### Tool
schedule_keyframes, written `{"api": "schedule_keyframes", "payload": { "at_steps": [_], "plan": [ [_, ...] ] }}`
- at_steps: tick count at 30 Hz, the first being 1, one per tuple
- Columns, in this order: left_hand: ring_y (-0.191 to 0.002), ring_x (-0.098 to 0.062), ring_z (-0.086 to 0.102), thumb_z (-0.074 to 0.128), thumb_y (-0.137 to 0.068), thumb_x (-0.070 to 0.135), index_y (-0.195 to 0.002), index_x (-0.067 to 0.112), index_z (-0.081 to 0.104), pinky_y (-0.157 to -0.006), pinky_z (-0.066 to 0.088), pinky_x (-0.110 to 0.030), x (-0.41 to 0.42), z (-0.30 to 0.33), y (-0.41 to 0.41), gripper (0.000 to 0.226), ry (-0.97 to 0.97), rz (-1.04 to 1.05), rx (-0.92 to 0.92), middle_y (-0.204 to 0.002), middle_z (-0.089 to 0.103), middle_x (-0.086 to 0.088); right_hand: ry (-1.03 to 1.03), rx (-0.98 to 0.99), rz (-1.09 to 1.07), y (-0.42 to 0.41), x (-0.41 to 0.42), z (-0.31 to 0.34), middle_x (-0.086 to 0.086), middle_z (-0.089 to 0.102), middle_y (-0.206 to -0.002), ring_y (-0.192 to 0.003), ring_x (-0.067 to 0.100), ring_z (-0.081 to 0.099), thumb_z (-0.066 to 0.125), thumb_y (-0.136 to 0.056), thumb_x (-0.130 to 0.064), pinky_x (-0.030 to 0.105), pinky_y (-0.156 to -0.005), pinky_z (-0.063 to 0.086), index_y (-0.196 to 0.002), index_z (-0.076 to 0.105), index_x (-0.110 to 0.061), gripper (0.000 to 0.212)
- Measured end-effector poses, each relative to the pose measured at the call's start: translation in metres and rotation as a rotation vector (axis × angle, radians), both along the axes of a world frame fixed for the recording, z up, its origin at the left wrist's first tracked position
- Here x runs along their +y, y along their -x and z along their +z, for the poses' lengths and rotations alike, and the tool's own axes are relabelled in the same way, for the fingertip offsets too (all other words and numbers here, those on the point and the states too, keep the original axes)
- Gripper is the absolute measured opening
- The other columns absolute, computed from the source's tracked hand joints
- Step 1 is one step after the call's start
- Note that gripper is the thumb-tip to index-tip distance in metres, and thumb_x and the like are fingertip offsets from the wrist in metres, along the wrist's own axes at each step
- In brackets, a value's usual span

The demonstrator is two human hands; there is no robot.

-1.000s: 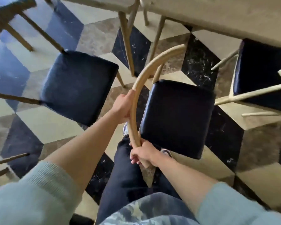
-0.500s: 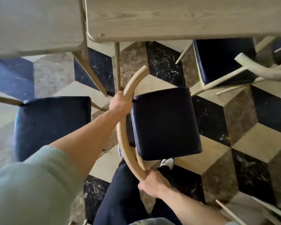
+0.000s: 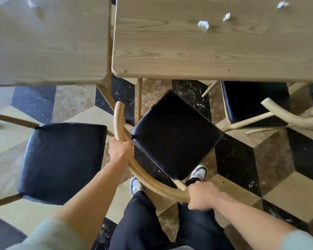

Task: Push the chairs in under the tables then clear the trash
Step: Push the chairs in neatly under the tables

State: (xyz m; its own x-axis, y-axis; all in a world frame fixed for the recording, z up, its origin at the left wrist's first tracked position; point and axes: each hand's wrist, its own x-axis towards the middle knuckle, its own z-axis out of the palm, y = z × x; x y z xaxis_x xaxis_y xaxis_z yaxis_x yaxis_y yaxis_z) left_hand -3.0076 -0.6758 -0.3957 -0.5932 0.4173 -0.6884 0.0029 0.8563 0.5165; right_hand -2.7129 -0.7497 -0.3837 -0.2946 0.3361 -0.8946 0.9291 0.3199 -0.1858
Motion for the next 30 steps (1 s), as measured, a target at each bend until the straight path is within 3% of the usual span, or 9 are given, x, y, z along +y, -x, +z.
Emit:
{"api": "schedule_keyframes", "payload": {
  "at_steps": [7,10,13,18,21,24,27,30],
  "plan": [
    [-0.084,-0.030,0.071,0.069,-0.085,0.014,-0.115,0.022,0.054,-0.067,0.062,-0.043,0.018,-0.006,-0.074,0.035,0.013,0.329,0.032,-0.100,0.069,-0.013,-0.005,0.043,0.329,-0.083,0.120,-0.010,0.000,0.064,-0.091,-0.080,0.026,0.062,0.060,-0.070,-0.047,0.036,-0.068,0.048,-0.101,0.061,-0.026,0.038],
    [-0.082,-0.030,0.071,0.071,-0.087,0.016,-0.121,0.013,0.054,-0.062,0.059,-0.039,0.037,-0.014,-0.106,0.038,0.035,0.457,0.053,-0.100,0.069,-0.015,-0.042,0.087,0.475,-0.114,0.181,-0.012,0.002,0.071,-0.098,-0.083,0.027,0.066,0.061,-0.067,-0.050,0.035,-0.063,0.042,-0.095,0.058,-0.028,0.036],
    [-0.072,-0.025,0.069,0.067,-0.089,0.011,-0.121,0.015,0.050,-0.053,0.054,-0.034,0.060,-0.020,-0.140,0.036,0.025,0.554,0.039,-0.092,0.065,-0.011,-0.022,0.060,0.564,-0.141,0.235,-0.012,0.001,0.069,-0.096,-0.078,0.025,0.061,0.059,-0.068,-0.048,0.038,-0.065,0.048,-0.097,0.058,-0.028,0.035],
    [-0.077,-0.027,0.068,0.065,-0.085,0.003,-0.127,0.011,0.050,-0.067,0.058,-0.039,0.093,-0.023,-0.201,0.045,-0.064,0.760,-0.088,-0.098,0.066,-0.014,-0.116,-0.002,0.639,-0.190,0.299,-0.006,-0.011,0.055,-0.079,-0.077,0.018,0.055,0.055,-0.071,-0.046,0.037,-0.068,0.044,-0.107,0.063,-0.038,0.038],
    [-0.081,-0.026,0.069,0.067,-0.085,0.004,-0.124,0.014,0.047,-0.058,0.051,-0.033,0.102,-0.021,-0.226,0.045,-0.088,0.811,-0.138,-0.096,0.062,-0.009,-0.171,-0.016,0.614,-0.209,0.320,-0.004,-0.013,0.058,-0.079,-0.079,0.012,0.056,0.057,-0.076,-0.038,0.039,-0.084,0.043,-0.101,0.064,-0.038,0.026],
    [-0.082,-0.023,0.073,0.071,-0.090,0.009,-0.127,0.019,0.044,-0.058,0.054,-0.034,0.104,-0.019,-0.224,0.046,-0.060,0.793,-0.153,-0.103,0.062,-0.009,-0.179,0.000,0.577,-0.211,0.321,-0.002,-0.013,0.059,-0.079,-0.080,0.012,0.058,0.058,-0.077,-0.035,0.039,-0.088,0.041,-0.099,0.065,-0.037,0.023],
    [-0.085,-0.024,0.074,0.072,-0.094,0.018,-0.128,0.020,0.043,-0.064,0.060,-0.038,0.101,-0.018,-0.219,0.045,-0.031,0.724,-0.203,-0.104,0.063,-0.009,-0.241,0.008,0.590,-0.213,0.317,0.003,-0.012,0.059,-0.078,-0.080,0.012,0.057,0.058,-0.078,-0.034,0.041,-0.093,0.043,-0.098,0.064,-0.037,0.021],
    [-0.090,-0.029,0.075,0.072,-0.095,0.025,-0.125,0.018,0.044,-0.078,0.064,-0.046,0.094,-0.016,-0.216,0.042,-0.015,0.633,-0.220,-0.105,0.067,-0.012,-0.288,-0.036,0.515,-0.213,0.311,0.006,-0.008,0.063,-0.092,-0.092,0.015,0.053,0.061,-0.079,-0.034,0.042,-0.101,0.041,-0.112,0.064,-0.041,0.034]
  ]
}}
